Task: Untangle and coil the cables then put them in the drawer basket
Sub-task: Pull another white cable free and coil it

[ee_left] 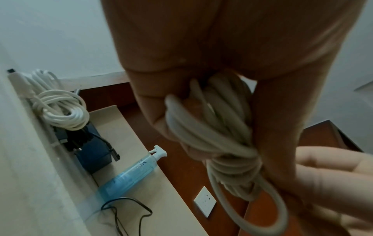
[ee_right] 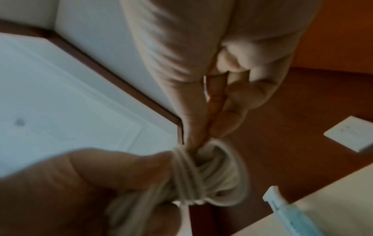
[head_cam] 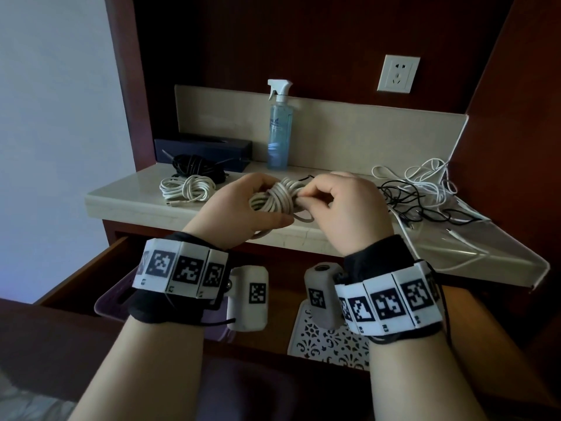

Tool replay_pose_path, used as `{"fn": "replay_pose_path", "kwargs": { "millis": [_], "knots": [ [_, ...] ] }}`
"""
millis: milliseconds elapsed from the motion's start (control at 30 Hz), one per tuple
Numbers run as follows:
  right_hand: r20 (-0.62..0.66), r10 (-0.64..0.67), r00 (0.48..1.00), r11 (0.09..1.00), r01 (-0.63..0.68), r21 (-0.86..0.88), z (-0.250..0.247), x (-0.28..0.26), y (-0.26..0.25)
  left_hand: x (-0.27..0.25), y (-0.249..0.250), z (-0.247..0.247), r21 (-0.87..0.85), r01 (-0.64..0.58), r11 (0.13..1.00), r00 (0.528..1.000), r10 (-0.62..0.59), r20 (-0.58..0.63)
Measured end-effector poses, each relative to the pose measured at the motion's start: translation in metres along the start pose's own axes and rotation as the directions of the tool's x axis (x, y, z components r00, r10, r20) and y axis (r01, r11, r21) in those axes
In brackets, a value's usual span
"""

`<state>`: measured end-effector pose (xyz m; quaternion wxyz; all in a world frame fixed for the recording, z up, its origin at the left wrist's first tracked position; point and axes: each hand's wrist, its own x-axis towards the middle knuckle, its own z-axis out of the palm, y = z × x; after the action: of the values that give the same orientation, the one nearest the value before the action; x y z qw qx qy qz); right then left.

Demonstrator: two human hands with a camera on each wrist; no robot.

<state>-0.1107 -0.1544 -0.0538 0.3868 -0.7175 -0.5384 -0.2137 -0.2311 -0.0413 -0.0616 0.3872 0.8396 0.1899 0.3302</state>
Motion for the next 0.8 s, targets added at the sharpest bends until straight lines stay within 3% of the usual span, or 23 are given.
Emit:
{"fn": "replay_pose_path", "kwargs": {
  "millis": [100,233,333,467,600,800],
  "knots": [
    [-0.016,0.025,1.0,0.993,-0.023,0.112,0.003,0.002,-0.002,0.003,-0.004,0.005,-0.218,0.041,0.975,0.999,-0.044,-0.009],
    [0.057,0.036,0.998,0.891,-0.057,0.45,0.004,0.002,0.004,0.006,-0.016,0.005,-0.556,0.102,0.825,0.993,-0.117,0.008],
    [0.05,-0.013,0.999,0.9,-0.01,0.436,0.006,0.003,0.008,0.008,-0.017,0.001,-0.622,0.087,0.779,0.996,-0.09,0.026],
    [-0.017,0.003,1.0,0.922,0.003,0.387,0.013,0.004,0.006,0.008,-0.017,0.0,-0.602,0.076,0.795,0.997,-0.078,0.022],
    [-0.14,-0.084,0.987,0.974,0.111,0.196,0.023,0.003,-0.004,0.009,-0.017,0.002,-0.521,0.073,0.85,0.997,-0.083,0.004],
    [0.02,-0.087,0.996,0.995,0.088,-0.047,0.017,0.009,-0.009,0.004,-0.01,0.002,-0.204,-0.019,0.979,0.999,0.011,-0.037]
  ]
}}
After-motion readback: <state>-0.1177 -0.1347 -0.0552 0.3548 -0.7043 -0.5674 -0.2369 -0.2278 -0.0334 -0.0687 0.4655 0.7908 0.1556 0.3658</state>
